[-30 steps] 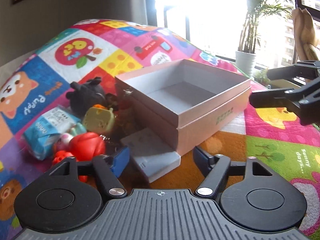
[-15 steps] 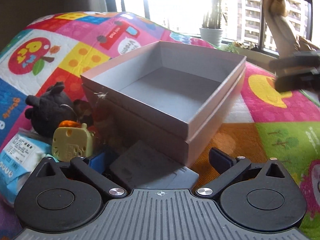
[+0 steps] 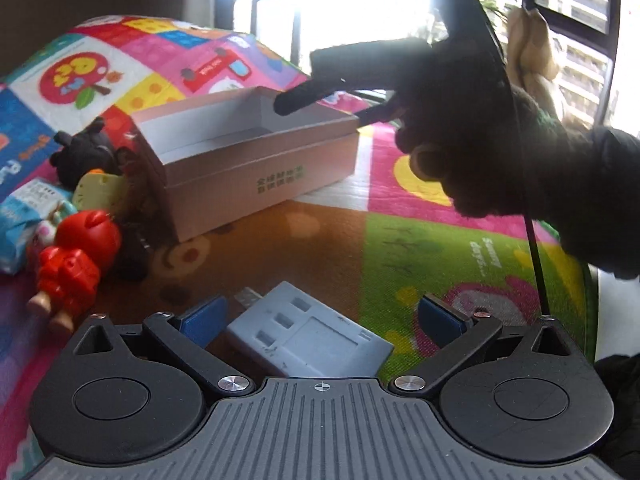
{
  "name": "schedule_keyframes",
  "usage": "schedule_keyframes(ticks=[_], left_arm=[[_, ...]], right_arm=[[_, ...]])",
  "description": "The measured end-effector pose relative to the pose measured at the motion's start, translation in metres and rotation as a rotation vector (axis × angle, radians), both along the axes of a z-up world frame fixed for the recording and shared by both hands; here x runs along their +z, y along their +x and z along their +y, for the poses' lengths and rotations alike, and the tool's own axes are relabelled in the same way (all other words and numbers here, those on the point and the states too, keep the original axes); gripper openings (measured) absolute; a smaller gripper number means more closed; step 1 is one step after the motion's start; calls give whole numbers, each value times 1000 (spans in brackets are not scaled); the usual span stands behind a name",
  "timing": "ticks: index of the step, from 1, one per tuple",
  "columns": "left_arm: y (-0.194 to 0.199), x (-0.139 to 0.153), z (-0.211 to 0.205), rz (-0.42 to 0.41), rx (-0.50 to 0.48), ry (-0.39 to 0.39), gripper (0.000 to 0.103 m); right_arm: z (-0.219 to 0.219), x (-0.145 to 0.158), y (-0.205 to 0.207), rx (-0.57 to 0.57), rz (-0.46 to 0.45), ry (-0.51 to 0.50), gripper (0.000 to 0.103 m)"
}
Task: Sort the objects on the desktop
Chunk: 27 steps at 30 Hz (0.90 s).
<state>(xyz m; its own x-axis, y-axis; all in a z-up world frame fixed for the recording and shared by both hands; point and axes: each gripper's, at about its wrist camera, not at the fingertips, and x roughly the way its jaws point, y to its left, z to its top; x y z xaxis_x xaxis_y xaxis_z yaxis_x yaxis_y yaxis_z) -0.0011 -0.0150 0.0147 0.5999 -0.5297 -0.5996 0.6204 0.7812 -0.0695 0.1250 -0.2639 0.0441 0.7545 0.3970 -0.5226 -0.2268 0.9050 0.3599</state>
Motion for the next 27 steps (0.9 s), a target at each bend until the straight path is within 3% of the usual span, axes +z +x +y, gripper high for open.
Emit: schedule_keyframes(ticks=[4, 6, 9, 12, 16, 20, 22, 25, 27], left_arm=[[-10, 17, 33, -81, 184, -15, 103], [-10, 22, 52, -97, 299, -23, 103], [4, 27, 73, -100, 501, -19, 103], [15, 28, 81, -89, 573, -23, 103], [15, 24, 77, -116, 584, 48, 103], [22, 15, 72, -115, 598, 70, 103], [33, 11, 70, -110, 617, 73, 103], [50, 7, 69, -88, 650, 78, 103], [60, 6, 71, -65, 661, 68, 103]], right_arm=[[28, 23, -39, 26, -126, -156, 103], [48, 30, -66, 161, -146, -203, 103], [85, 20, -98, 395, -89, -208, 103], [122, -5, -124, 500, -87, -338, 103], [128, -25, -141, 473, -171, -578, 103], [97, -28, -129, 245, -213, -720, 103], [71, -24, -116, 150, -153, -615, 103], [35, -20, -107, 77, -63, -374, 103], [22, -25, -106, 40, -36, -280, 103]])
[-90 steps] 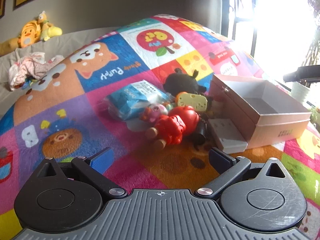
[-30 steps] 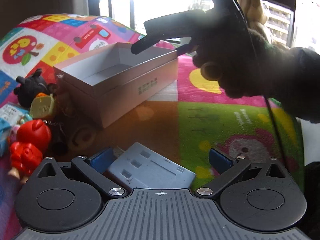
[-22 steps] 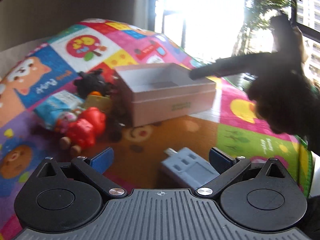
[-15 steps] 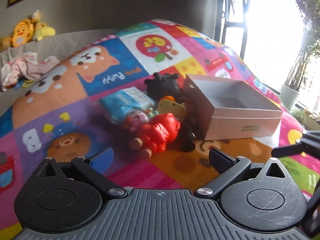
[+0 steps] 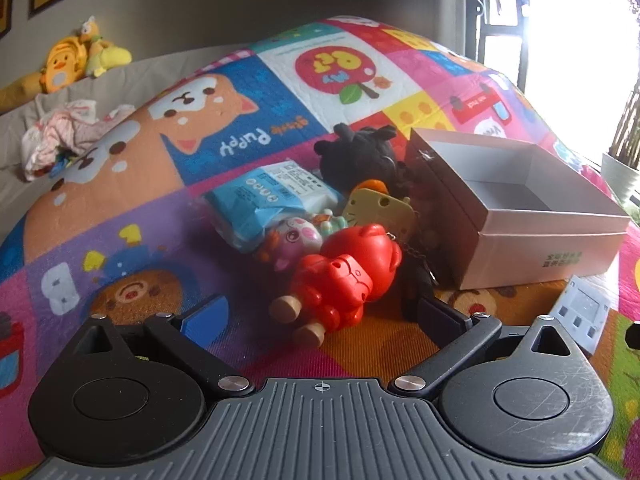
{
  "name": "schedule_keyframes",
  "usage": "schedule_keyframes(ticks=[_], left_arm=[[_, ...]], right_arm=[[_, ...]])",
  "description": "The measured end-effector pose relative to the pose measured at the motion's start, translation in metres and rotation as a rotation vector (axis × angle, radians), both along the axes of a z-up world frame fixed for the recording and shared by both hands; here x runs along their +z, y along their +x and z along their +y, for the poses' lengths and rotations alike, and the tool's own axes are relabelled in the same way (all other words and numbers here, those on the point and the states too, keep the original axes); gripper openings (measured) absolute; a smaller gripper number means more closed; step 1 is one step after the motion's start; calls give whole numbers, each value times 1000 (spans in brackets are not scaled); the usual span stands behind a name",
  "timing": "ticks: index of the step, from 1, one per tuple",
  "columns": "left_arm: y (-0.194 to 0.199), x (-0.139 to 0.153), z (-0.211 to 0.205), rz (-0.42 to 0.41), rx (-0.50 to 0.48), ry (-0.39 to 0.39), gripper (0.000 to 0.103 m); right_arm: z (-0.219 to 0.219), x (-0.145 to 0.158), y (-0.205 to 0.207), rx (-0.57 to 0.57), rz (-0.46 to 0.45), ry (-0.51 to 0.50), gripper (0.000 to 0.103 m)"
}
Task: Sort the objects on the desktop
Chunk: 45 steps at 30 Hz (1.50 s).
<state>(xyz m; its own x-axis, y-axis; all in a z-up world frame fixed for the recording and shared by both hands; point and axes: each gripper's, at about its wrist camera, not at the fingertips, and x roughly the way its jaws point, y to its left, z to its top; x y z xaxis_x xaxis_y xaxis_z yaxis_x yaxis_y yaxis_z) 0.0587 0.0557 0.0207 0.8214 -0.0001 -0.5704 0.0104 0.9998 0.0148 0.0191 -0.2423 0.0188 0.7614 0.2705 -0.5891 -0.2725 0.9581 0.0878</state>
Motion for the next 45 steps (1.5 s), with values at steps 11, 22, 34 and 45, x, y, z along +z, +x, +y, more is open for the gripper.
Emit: schedule_keyframes(ticks=[11, 22, 34, 45], left_arm=[[20, -6, -16, 23, -51, 96, 59], [-73, 15, -46, 31, -330, -14, 53], [-83, 0, -27, 28, -185, 99, 84], [-90, -8, -32, 30, -262, 16, 97]], right_arm=[[-13, -7, 19, -83, 73, 133, 103], [-15, -8, 16, -96, 65, 142, 103], [-14, -9, 17, -107, 70, 125, 103], [41, 6, 17, 183, 31, -57, 103]])
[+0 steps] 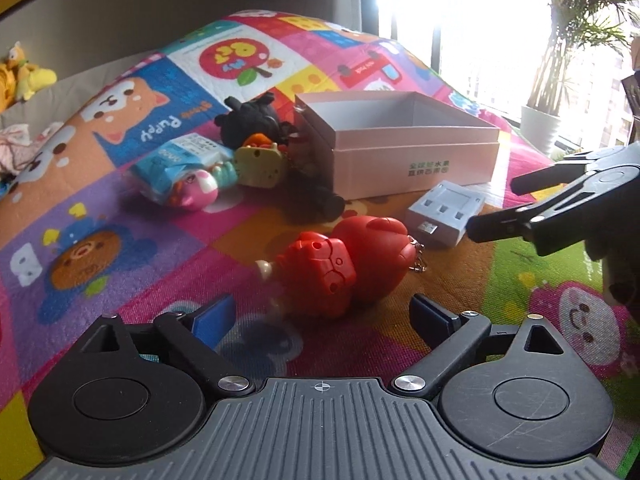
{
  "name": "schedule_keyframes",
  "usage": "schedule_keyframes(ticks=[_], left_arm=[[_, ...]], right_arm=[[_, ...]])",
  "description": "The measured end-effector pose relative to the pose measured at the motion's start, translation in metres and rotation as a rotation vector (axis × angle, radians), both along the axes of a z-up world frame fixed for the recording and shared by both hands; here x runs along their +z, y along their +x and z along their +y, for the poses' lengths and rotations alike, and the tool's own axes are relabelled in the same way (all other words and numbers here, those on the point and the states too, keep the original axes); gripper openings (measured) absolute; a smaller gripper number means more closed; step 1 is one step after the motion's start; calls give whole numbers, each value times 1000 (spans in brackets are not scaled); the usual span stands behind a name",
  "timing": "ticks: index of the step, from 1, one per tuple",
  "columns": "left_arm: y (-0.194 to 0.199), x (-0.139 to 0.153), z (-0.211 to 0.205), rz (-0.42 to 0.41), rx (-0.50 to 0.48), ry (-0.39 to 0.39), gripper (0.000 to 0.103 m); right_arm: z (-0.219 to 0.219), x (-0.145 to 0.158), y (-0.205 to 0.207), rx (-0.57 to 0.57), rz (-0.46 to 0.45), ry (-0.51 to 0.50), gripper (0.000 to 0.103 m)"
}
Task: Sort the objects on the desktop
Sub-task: 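Grasp the red pig toy with the left gripper while the right gripper holds the power strip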
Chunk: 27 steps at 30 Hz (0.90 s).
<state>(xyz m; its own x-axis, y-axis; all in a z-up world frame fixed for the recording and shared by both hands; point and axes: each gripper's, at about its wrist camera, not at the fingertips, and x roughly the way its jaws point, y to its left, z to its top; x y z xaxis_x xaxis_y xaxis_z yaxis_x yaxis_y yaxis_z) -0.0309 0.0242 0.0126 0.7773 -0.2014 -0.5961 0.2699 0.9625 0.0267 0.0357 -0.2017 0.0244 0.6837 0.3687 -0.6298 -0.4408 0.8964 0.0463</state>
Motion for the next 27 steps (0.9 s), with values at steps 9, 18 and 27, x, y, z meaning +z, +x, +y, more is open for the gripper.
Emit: schedule_keyframes(ticks=[9, 18, 27], left_arm=[[-6, 2, 2, -32, -15, -25, 100], [4, 2, -5, 25, -37, -86, 101], [-25, 15, -42, 4, -280, -74, 101]], right_arm=[[29, -15, 33, 72, 77, -42, 98], [-27, -6, -13, -83, 43, -7, 91], [-50, -15, -21, -171, 46, 20, 95]])
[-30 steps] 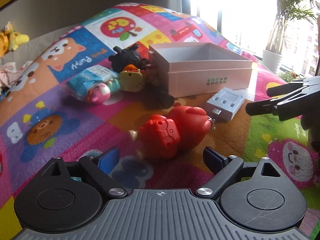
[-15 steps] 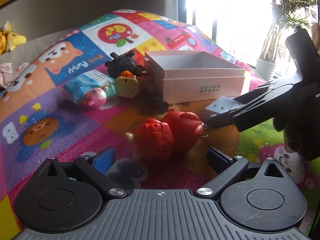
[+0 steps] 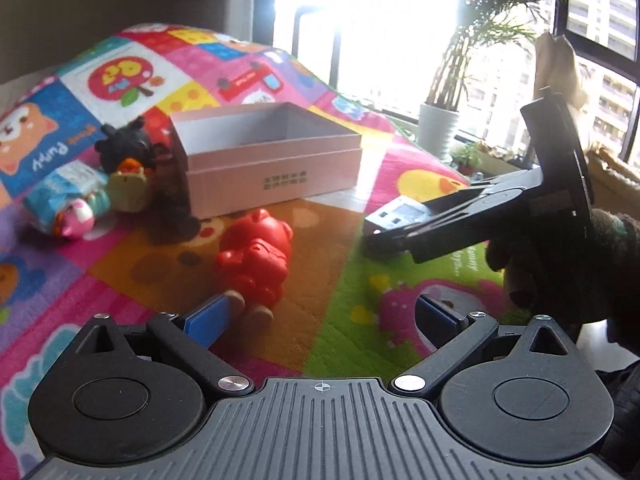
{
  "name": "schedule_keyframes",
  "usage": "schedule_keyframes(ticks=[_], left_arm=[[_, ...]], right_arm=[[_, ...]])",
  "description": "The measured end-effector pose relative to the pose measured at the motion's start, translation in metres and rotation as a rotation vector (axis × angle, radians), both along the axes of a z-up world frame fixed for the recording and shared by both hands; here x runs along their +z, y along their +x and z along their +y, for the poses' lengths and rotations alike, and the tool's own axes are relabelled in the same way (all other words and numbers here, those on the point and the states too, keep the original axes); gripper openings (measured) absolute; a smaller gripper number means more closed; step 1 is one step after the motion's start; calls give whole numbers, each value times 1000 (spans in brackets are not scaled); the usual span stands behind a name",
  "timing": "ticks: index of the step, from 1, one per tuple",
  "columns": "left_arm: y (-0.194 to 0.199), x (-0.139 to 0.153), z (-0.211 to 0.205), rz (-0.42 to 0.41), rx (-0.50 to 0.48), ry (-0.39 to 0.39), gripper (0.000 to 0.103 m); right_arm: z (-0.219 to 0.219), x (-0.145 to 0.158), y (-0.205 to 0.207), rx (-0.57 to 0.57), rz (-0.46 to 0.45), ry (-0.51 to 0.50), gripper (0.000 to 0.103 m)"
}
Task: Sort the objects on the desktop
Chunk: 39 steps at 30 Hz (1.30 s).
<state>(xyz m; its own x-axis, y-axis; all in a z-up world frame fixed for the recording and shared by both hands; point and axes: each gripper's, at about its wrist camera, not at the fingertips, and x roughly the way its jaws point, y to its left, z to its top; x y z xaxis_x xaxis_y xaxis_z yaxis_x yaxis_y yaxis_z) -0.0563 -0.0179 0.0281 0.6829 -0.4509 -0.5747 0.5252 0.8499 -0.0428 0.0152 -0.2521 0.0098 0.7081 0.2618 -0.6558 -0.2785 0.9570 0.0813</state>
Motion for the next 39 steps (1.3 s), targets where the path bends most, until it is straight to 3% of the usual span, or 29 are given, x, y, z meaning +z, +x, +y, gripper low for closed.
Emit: schedule_keyframes(ticks=[3, 7, 10, 13, 15, 16, 19, 22, 26, 29, 31, 35, 37, 39], left_arm=[[11, 0, -9, -54, 82, 101, 101], [41, -9, -23, -43, 119, 175, 101], [53, -18, -33, -38, 118, 221, 83], [52, -19, -34, -43, 119, 211, 70], [49, -19, -34, -58, 127, 222, 55], [46, -18, -34, -61, 127, 226, 54], [36, -10, -28, -59, 131, 212, 54], [28, 15, -20, -119, 128, 165, 54], [46, 62, -23, -271, 152, 121, 54], [82, 89, -35, -340, 147, 70, 54], [117, 102, -41, -328, 126, 14, 57], [169, 122, -22, -251, 215, -113, 85], [173, 121, -2, -225, 259, -148, 88], [165, 108, 15, -217, 282, -122, 94]], right_arm=[[2, 0, 0, 10, -2, 1, 97], [3, 0, -1, 4, -1, -6, 97], [4, 0, -1, 6, -5, -17, 97], [6, 0, -1, 20, -1, -28, 96], [9, 0, -1, 28, 0, -43, 92], [11, 0, -2, 38, -1, -51, 91], [14, 5, -9, 93, 3, -74, 91], [8, 28, -22, 148, -38, -43, 91], [-9, 90, -32, 100, -236, -11, 91], [-11, 122, -20, 58, -368, -54, 91], [-7, 131, 1, 40, -400, -90, 91], [7, 133, 65, 34, -400, -111, 91], [13, 124, 98, 41, -340, -92, 92], [17, 114, 115, 24, -300, -64, 92]])
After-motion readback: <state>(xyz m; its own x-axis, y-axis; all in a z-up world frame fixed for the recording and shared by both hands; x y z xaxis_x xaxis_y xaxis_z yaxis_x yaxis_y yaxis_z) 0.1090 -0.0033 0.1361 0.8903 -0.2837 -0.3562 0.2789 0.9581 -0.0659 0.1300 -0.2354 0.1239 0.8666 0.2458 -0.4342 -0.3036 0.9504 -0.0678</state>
